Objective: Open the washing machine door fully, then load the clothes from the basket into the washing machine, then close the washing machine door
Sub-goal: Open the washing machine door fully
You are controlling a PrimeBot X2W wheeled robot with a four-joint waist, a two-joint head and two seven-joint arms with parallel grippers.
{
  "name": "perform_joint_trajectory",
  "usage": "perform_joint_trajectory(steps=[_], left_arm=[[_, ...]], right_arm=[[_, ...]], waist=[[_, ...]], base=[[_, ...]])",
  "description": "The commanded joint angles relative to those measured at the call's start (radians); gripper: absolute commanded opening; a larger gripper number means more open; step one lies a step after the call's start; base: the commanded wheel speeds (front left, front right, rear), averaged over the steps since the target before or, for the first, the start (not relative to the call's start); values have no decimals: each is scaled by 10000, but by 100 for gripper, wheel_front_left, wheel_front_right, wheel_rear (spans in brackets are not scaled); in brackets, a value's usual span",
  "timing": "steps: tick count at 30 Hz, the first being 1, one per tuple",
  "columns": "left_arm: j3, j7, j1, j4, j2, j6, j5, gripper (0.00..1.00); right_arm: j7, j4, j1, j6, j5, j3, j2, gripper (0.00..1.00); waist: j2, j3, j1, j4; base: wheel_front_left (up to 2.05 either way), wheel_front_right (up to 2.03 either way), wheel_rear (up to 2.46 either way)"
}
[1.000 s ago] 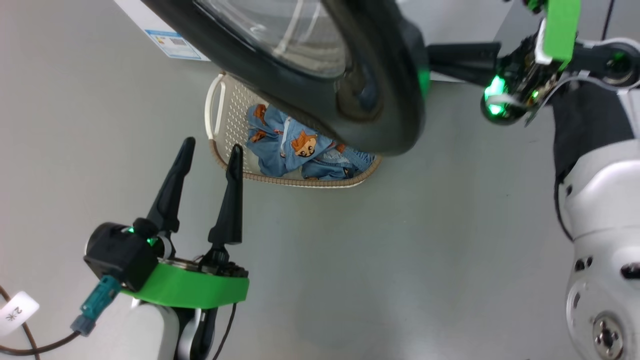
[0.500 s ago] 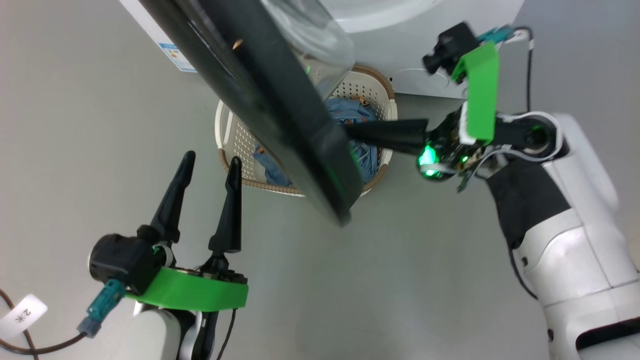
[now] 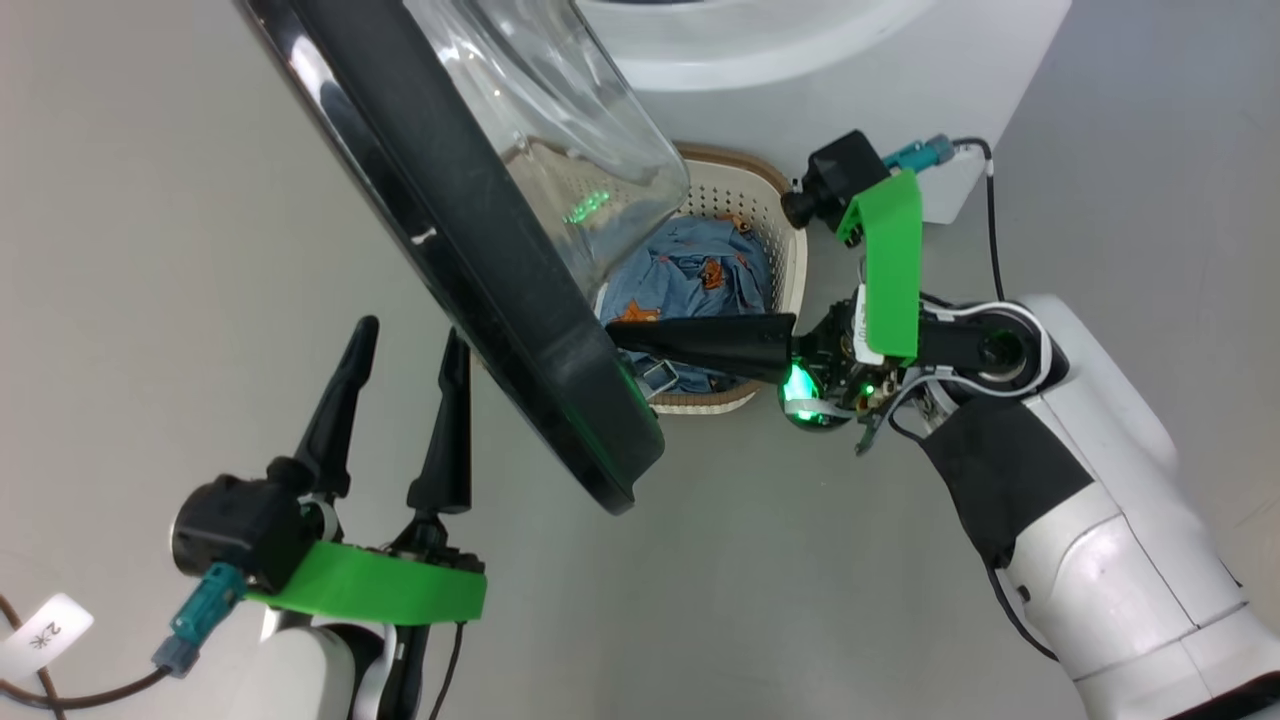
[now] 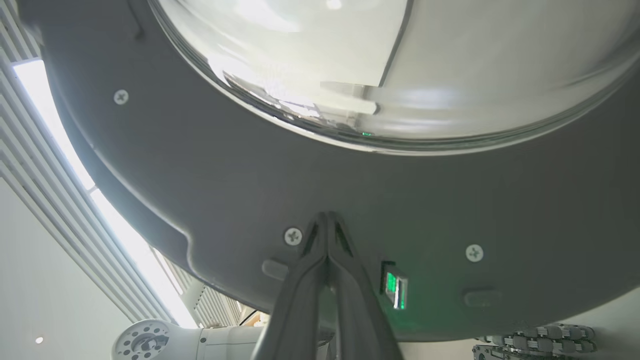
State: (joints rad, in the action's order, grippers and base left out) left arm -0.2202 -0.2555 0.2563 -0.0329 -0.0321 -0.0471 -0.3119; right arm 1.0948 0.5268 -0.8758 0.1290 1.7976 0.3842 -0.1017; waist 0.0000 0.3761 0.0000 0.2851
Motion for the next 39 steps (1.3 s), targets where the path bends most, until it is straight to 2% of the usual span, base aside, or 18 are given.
perform_joint_trajectory(steps=[1,10,22,32,39], left_arm=[[340,-63,-116,-194,-181,70,41,100],[520,-63,-301,54,-181,22,86,100],[887,-63,-741,599,-181,-280,191,100],[1478,-63,-1397,880,-181,-486,349,100],[2055,-63,-1758,877,-181,-623,460,100]], right_arm=[[-73,-343,292,17,155,241,242,0],[-1116,-829,751,17,1447,1241,-756,0],[-3659,-2580,1718,17,3954,2871,-2568,0],[-5561,-4150,2661,17,5161,3330,-3345,0],[-6739,-5007,3666,17,5307,2862,-3441,0]], waist=[[0,-57,0,36],[0,-548,0,-94],[0,-1597,0,-560],[0,-2488,0,-1148],[0,-2870,0,-1763]], base=[[0,0,0],[0,0,0],[0,0,0],[0,0,0],[0,0,0]])
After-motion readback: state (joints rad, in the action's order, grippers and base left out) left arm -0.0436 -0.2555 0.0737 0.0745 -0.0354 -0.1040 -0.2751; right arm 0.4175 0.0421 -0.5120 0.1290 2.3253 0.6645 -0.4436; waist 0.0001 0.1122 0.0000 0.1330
